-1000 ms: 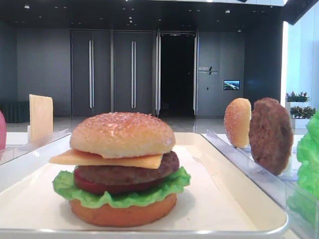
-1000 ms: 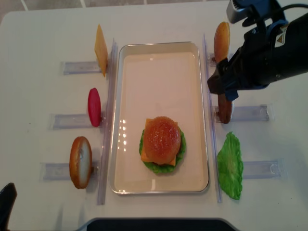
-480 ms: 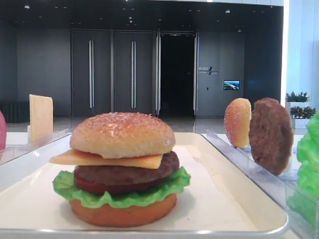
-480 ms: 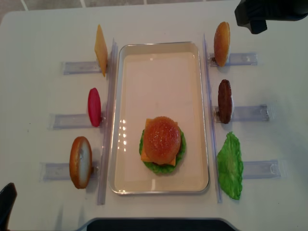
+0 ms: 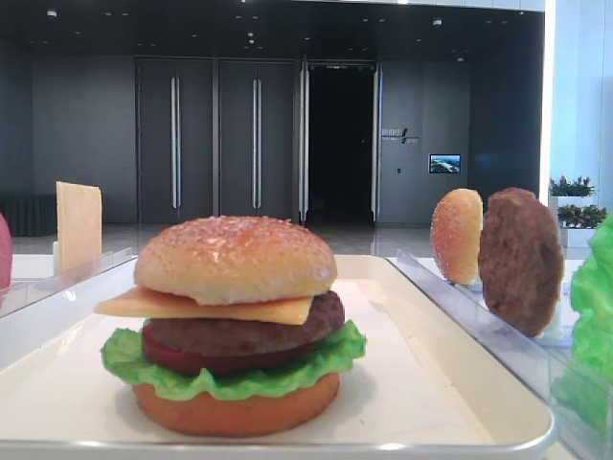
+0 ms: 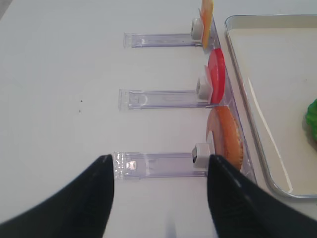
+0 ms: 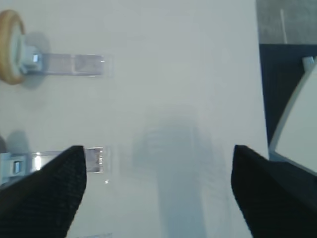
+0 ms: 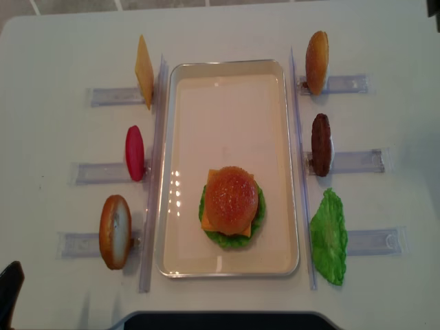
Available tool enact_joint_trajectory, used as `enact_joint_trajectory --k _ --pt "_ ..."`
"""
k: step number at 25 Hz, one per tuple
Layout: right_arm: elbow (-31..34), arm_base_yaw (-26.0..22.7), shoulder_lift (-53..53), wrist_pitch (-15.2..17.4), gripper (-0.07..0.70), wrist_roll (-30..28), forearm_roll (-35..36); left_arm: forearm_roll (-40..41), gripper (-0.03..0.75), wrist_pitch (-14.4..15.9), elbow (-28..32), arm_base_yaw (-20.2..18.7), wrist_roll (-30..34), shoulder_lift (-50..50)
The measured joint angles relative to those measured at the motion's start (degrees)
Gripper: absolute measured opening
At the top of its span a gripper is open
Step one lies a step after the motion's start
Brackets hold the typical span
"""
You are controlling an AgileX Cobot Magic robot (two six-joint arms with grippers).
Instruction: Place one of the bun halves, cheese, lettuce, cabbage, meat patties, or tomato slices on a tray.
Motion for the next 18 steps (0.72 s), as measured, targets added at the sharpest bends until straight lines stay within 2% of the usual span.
enact_joint_trajectory --k 4,7,14,18 --pt "0.0 -8.22 0.0 0.04 0.594 0.13 -0.06 0.0 0.453 0.0 0.0 0.0 0.0 0.0" --pt "0.0 -11.31 0.0 0.22 0.594 0.28 -0.18 0.0 0.453 0.0 0.0 0.0 0.0 0.0" --pt "0.0 -11.32 -1.56 0.15 0.594 0.28 0.48 0.0 0.453 0.0 0.0 0.0 0.0 0.0" --pt "1.39 -10.34 -6.33 -1.36 0.594 0.28 0.7 0.0 0.453 0.0 0.0 0.0 0.0 0.0"
